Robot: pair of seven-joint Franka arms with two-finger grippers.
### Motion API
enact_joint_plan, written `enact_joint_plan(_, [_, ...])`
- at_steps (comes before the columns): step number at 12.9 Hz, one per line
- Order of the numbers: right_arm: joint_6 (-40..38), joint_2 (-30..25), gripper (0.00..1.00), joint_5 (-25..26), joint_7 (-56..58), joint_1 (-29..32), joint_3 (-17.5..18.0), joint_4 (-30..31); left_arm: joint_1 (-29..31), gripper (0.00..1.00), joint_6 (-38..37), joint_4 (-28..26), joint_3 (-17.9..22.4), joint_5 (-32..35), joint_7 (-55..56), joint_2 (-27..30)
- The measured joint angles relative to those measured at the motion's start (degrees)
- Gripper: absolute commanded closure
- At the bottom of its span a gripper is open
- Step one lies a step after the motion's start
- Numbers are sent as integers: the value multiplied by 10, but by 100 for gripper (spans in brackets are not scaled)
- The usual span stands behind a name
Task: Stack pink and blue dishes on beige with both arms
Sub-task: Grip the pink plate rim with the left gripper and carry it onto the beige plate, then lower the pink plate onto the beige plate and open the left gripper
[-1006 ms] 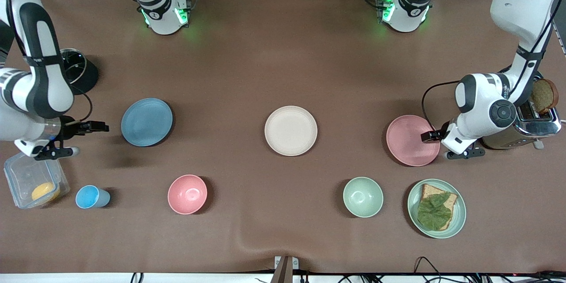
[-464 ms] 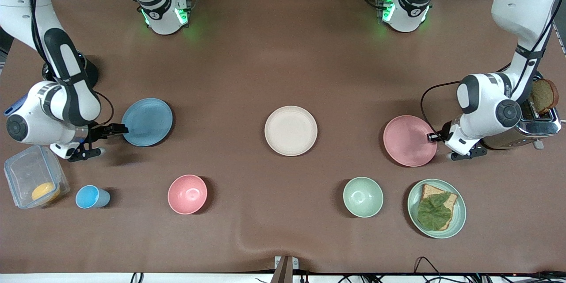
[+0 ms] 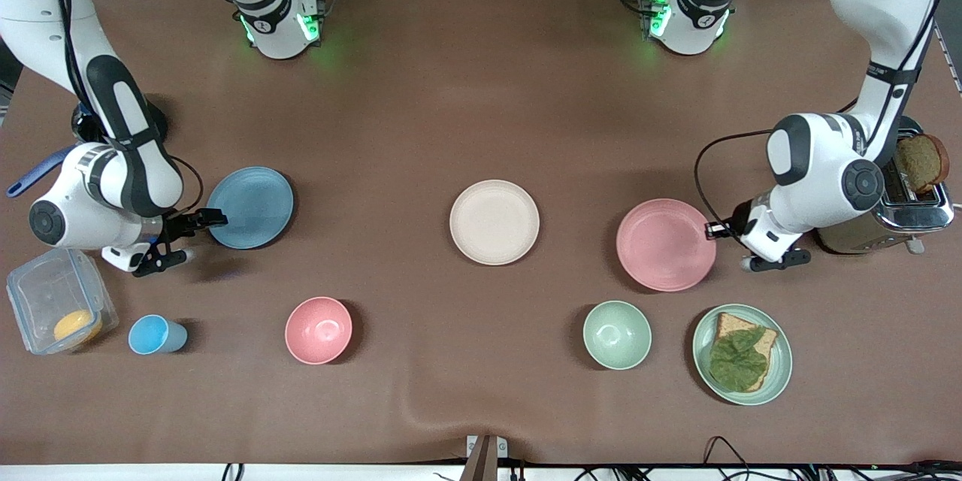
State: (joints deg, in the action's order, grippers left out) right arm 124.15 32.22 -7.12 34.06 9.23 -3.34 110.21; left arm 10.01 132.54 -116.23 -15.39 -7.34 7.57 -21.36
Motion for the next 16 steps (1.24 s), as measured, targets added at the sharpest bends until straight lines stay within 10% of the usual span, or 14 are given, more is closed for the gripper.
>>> enact_joint_plan(1, [-3,1,98,0,3,0,0,0,0,100,-27,12,-19,-1,13,11])
enact_joint_plan(7, [-29,0,100,0,7,-2,4,-5,-23,100,-66,43,-152,-2,113,12])
enact_joint_plan(16, [-146,1,100,-5,-6,-14,4,-94,-162,100,79,61,-155,1,219,-115])
